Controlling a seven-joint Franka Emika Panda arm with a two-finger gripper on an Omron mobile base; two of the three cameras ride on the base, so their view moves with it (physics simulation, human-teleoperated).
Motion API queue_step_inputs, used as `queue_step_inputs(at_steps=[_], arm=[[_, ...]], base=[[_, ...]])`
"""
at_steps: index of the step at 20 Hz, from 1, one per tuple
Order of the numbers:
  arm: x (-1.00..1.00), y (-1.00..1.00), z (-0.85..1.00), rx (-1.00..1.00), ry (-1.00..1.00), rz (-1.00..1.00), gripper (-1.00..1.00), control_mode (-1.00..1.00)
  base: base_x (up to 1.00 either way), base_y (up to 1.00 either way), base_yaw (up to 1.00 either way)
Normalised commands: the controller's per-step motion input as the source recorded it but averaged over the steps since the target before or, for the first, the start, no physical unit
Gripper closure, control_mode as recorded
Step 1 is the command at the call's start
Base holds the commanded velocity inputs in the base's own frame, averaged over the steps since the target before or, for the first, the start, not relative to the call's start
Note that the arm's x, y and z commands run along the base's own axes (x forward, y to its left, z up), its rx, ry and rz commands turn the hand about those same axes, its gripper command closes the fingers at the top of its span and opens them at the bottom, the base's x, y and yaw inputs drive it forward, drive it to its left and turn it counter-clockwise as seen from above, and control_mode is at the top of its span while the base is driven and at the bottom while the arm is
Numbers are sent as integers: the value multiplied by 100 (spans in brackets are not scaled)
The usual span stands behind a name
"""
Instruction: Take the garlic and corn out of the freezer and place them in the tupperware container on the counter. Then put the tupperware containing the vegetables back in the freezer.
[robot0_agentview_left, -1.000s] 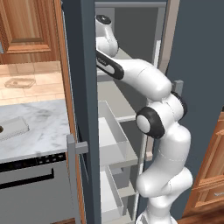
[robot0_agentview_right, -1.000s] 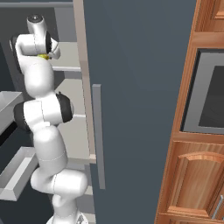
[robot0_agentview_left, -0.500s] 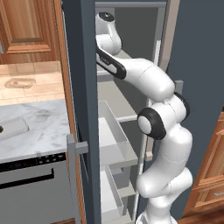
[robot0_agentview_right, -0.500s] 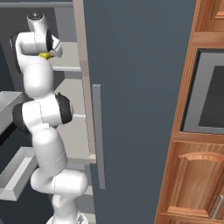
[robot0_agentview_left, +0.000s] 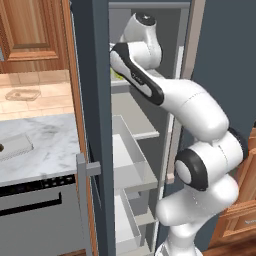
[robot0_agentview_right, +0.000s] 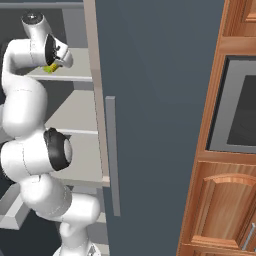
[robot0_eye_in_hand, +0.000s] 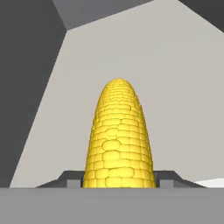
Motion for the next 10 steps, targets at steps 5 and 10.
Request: queue_step_inputs(at_steps=[5, 10], arm=[[-100, -30, -15, 1, -23, 0, 100, -100], [-100, -21, -6, 0, -26, 0, 100, -100]], base=[[0, 0, 0], [0, 0, 0]])
